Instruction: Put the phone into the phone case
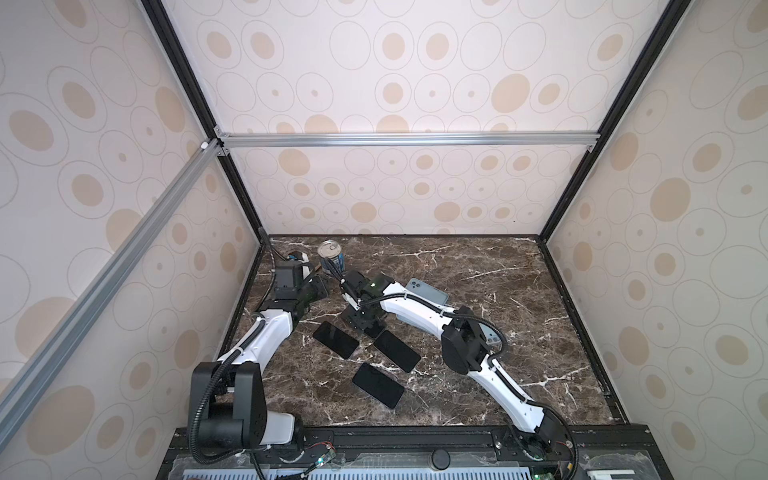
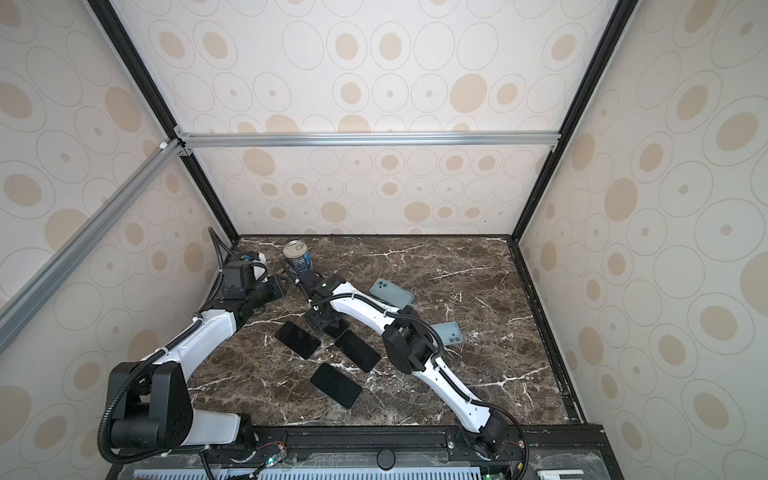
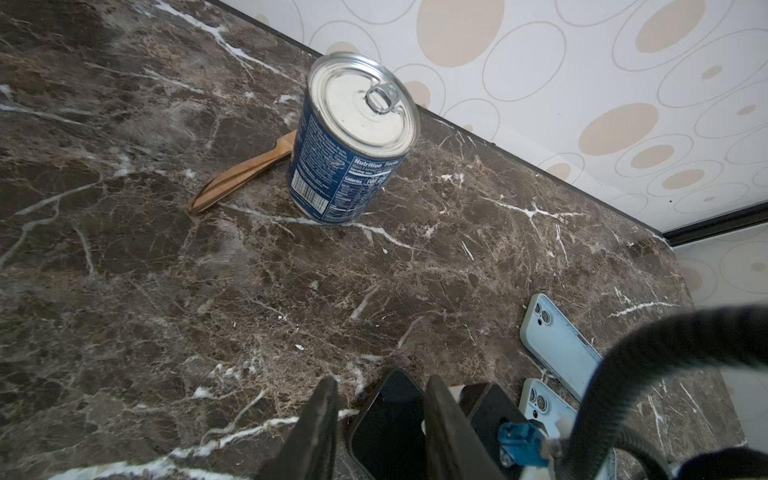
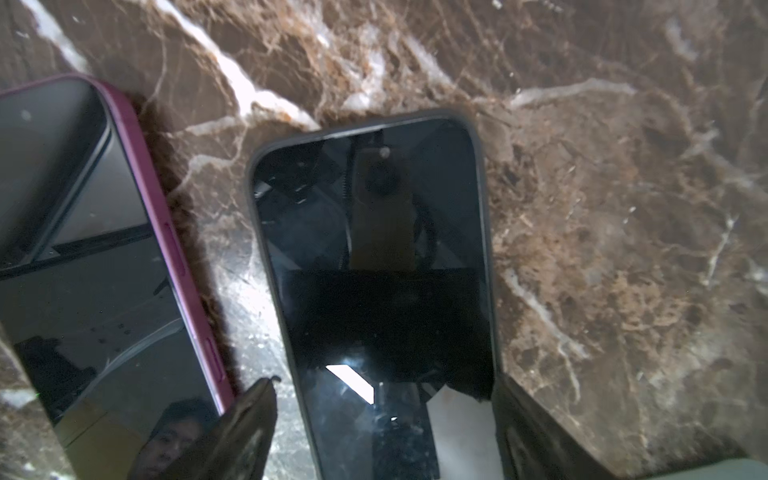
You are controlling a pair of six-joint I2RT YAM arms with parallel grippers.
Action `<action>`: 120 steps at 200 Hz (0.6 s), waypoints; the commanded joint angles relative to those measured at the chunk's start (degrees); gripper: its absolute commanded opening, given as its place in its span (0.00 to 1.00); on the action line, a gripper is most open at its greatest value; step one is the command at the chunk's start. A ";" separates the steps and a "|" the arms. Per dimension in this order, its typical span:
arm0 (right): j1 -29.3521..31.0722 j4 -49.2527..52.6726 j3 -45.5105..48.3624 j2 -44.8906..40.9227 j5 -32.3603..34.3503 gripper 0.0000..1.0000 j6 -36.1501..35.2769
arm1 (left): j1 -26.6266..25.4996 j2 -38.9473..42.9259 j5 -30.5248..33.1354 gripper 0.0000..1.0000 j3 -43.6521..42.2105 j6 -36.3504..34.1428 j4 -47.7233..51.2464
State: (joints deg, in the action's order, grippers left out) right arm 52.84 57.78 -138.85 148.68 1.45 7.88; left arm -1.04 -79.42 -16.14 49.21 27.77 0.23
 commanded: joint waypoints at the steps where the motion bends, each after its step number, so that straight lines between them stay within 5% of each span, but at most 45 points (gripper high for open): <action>1: 0.16 3.23 -0.30 4.16 2.08 0.83 -1.29 | 0.76 -0.50 -0.47 0.35 0.36 -0.35 -0.23; 85: 0.62 1.60 0.22 -1.10 4.08 0.84 -1.45 | 2.07 -1.25 -0.74 0.35 0.27 -0.01 -0.38; 120: 0.92 0.39 1.02 -2.64 4.98 0.99 -2.60 | 2.18 -1.70 -1.06 0.35 0.18 0.09 -0.54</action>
State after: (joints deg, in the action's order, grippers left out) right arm 53.56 57.69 -139.04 148.79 4.56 6.48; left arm 0.62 -80.55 -16.64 49.21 27.81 0.21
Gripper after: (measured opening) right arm 0.969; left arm 0.354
